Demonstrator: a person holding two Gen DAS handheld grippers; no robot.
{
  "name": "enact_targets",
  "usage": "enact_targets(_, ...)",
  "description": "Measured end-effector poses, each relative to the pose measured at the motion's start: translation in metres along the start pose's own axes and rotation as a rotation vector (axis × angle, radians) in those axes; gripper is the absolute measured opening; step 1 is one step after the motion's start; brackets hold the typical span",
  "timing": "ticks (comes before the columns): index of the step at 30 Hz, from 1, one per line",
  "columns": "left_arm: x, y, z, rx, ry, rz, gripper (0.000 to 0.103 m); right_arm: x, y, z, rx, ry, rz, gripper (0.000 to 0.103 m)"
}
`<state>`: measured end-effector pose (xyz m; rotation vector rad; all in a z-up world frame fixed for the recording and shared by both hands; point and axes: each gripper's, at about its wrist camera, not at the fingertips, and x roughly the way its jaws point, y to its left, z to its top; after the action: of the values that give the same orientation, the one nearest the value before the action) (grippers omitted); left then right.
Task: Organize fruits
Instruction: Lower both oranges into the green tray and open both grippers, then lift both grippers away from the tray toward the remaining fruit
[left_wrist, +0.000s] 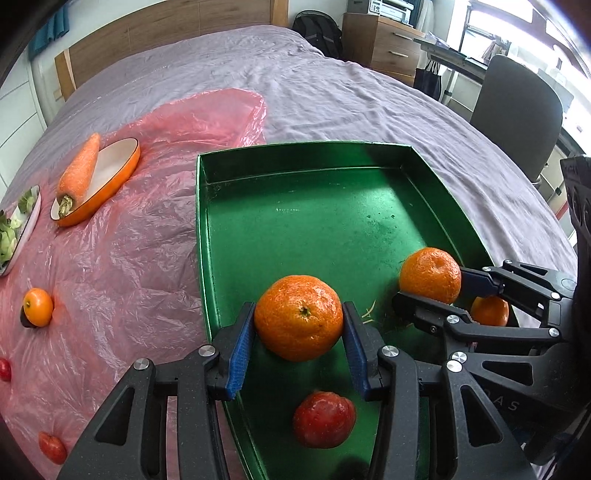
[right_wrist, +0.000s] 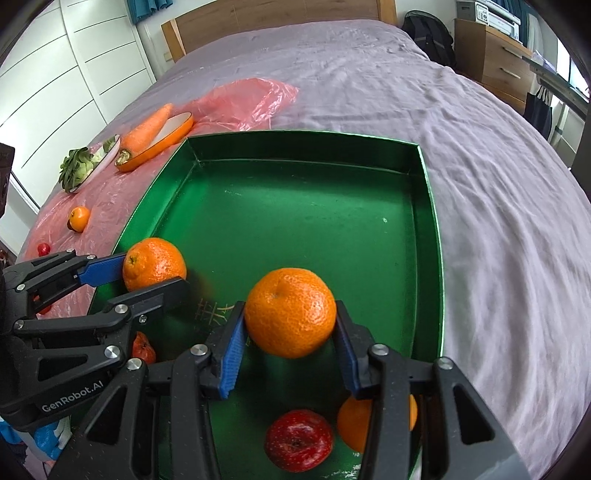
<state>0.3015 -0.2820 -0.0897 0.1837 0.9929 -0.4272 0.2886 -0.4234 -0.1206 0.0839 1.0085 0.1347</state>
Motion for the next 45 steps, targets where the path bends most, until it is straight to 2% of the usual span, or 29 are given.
enact_targets(4,-0.002,-0.001,-0.001,0.011,-0.005,0.009,0.041,-0.002,0.001,0.0,0.002,-0.011,-0.009,0.08)
enact_targets(8,-0.007,0.0,-0.001,0.008,-0.012,0.005,0.041,-0.009,0.001,0.001,0.007,-0.039,-0.013,0.093)
enact_targets(12,-0.016,0.001,-0.001,0.018,-0.023,0.006,0.041,-0.014,0.003,0.002,0.001,-0.053,-0.024,0.1)
enact_targets(22,-0.054,-0.01,-0.002,0.071,-0.093,-0.002,0.042,-0.037,0.008,0.001,-0.004,-0.087,-0.053,0.101)
enact_targets(29,-0.084,-0.01,-0.01,0.067,-0.123,-0.009,0.042,-0.062,0.018,-0.004,-0.023,-0.109,-0.053,0.101)
enact_targets(39,-0.125,-0.003,-0.038,0.04,-0.134,-0.003,0.042,-0.106,0.04,-0.023,-0.056,-0.128,-0.065,0.101)
enact_targets(45,-0.152,-0.001,-0.062,0.033,-0.141,0.009,0.047,-0.132,0.053,-0.043,-0.055,-0.132,-0.068,0.101)
